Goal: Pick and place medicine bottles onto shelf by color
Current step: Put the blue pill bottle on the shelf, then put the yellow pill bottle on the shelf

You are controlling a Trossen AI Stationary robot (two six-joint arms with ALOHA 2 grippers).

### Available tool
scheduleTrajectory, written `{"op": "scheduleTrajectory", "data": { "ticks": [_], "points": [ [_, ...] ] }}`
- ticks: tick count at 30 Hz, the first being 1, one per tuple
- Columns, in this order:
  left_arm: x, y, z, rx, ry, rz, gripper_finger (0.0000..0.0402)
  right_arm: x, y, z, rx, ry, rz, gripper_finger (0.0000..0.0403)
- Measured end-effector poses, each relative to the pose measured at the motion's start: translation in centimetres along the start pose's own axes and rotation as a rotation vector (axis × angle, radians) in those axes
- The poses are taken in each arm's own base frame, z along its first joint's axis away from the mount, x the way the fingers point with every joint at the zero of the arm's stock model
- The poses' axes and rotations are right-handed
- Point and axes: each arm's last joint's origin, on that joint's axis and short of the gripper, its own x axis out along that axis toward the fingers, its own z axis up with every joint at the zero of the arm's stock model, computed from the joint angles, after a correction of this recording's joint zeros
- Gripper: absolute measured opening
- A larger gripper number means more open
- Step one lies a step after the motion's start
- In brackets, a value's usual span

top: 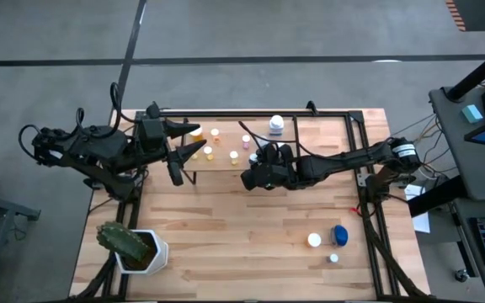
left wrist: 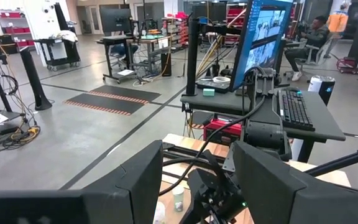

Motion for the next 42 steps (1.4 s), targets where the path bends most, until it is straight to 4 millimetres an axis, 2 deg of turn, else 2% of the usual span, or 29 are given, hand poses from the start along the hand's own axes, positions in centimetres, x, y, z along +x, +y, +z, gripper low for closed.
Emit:
{"op": "scheduleTrajectory", "data": {
  "ticks": [9, 16, 21, 27, 30, 34, 39, 42],
  "points": [
    [0.0, 0.0, 0.0, 0.002, 0.0, 0.0, 0.018, -0.1, -0.1, 0.2, -0.023, -0.019, -0.014, 0.0194],
    [0.0, 0.0, 0.0, 0.004, 0.0, 0.0, 0.018, -0.9, -0.4, 0.8, -0.008, -0.034, 0.002, 0.0205],
    [0.0, 0.0, 0.0, 0.004, 0.0, 0.0, 0.018, -2.9, -0.4, 2.3, 0.004, -0.061, 0.05, 0.0206],
    [0.0, 0.0, 0.0, 0.005, 0.001, 0.0, 0.018, -7.1, -0.8, 5.4, 0.02, -0.038, 0.215, 0.0205],
    [0.0, 0.0, -0.1, 0.006, 0.002, 0.0, 0.018, -9.5, -2.0, 6.8, 0.069, 0.029, 0.262, 0.0205],
    [0.0, 0.0, -0.1, 0.007, 0.003, 0.0, 0.018, -12.3, -5.3, 7.5, 0.121, 0.145, 0.172, 0.0205],
    [0.1, 0.0, -0.1, 0.007, 0.003, 0.0, 0.018, -15.0, -10.5, 6.4, 0.205, 0.291, -0.056, 0.0205],
    [0.1, 0.0, -0.1, 0.008, 0.004, 0.0, 0.018, -15.7, -12.3, 5.5, 0.271, 0.282, -0.109, 0.0205]
  ]
}}
